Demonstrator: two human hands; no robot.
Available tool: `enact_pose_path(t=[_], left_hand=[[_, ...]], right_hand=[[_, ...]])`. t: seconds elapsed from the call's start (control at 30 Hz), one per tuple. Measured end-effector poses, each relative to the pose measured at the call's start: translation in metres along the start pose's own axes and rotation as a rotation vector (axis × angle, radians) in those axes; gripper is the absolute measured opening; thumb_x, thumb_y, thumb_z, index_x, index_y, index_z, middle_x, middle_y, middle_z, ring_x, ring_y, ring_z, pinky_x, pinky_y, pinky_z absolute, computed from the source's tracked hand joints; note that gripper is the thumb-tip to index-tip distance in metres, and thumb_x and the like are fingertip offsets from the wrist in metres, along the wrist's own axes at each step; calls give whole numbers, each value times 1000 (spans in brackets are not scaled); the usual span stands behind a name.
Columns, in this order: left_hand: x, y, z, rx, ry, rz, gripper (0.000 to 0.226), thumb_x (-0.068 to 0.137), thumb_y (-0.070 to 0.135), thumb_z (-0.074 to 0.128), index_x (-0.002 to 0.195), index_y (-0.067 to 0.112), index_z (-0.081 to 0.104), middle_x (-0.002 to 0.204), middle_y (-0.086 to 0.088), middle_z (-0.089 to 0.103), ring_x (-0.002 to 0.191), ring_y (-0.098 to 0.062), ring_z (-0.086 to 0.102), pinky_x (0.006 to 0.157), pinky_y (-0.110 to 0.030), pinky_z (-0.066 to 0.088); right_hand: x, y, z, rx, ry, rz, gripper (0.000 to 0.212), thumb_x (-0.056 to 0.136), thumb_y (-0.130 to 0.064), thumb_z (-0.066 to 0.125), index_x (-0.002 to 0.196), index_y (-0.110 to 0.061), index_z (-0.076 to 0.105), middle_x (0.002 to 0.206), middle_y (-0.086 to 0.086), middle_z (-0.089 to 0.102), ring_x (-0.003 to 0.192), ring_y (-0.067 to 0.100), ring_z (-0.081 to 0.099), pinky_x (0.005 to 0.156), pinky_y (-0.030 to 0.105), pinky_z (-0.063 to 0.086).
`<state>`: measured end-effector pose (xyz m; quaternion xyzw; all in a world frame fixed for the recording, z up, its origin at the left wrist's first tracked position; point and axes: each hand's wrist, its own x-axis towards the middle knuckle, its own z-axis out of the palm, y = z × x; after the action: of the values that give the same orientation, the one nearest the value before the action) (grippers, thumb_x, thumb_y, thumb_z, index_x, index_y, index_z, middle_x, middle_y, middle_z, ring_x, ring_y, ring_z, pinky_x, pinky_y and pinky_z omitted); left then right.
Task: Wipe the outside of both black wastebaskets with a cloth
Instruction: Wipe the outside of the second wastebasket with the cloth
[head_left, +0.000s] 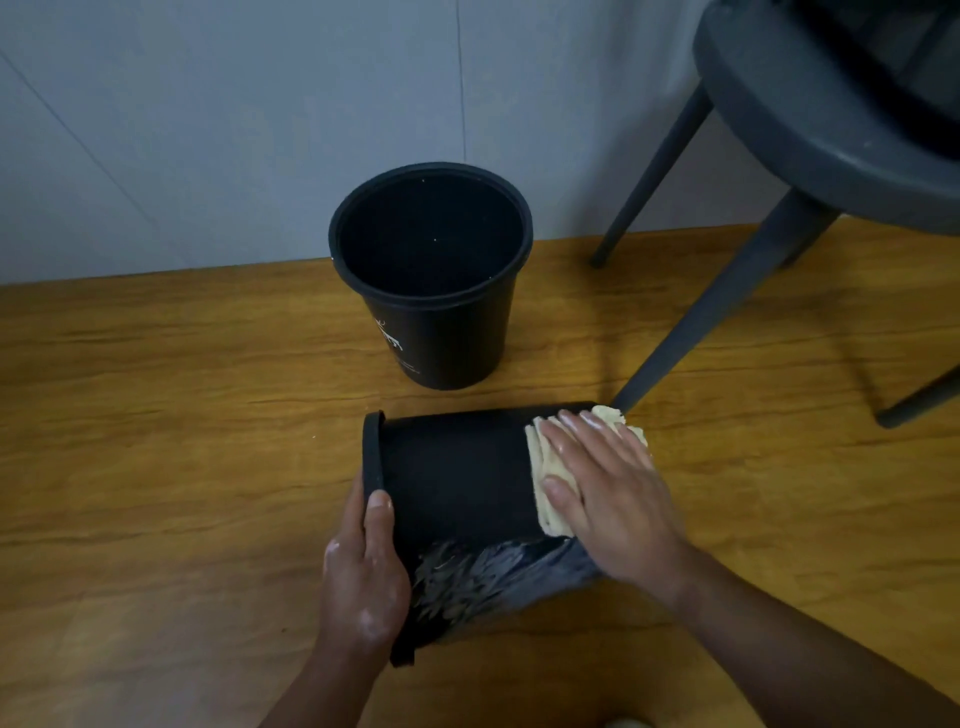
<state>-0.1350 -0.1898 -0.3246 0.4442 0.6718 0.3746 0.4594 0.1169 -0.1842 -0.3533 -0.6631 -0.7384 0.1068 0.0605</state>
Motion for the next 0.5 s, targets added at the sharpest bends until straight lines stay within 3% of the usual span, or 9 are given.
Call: enact_pose_path(t=[0.13,0.27,0.4,0.5], left_hand=[[0,4,3,-34,1,-42,32,106,44,33,122,65,51,112,16,70,107,-8,66,92,-38,53],[-8,12,7,-31,13,-52,29,107,40,29,121,59,46,100,17,66,93,-1,63,74,-18,48],[-9,10,11,-52,58,-74,30,107,40,30,125,44,54,99,7,68,93,-11,64,77,-35,52],[-7,10,9,-59,65,-94,30,107,40,31,116,41,60,92,-1,70,86,-21,67,71,-41,54]], right_hand=[[3,14,3,30,21,-14,60,107,-58,16,158,-30,33,162,-6,36,152,12,23,124,43,20],[4,-10,3,76,109,128,63,106,-55,11,154,-26,41,160,-3,41,151,16,28,124,44,19],[-6,-71,7,122,89,56,66,105,-54,4,158,-24,27,165,0,28,154,19,17,125,46,11],[-19,-91,14,99,19,-110,62,107,-56,17,162,-29,14,169,-5,16,156,15,4,126,46,6]])
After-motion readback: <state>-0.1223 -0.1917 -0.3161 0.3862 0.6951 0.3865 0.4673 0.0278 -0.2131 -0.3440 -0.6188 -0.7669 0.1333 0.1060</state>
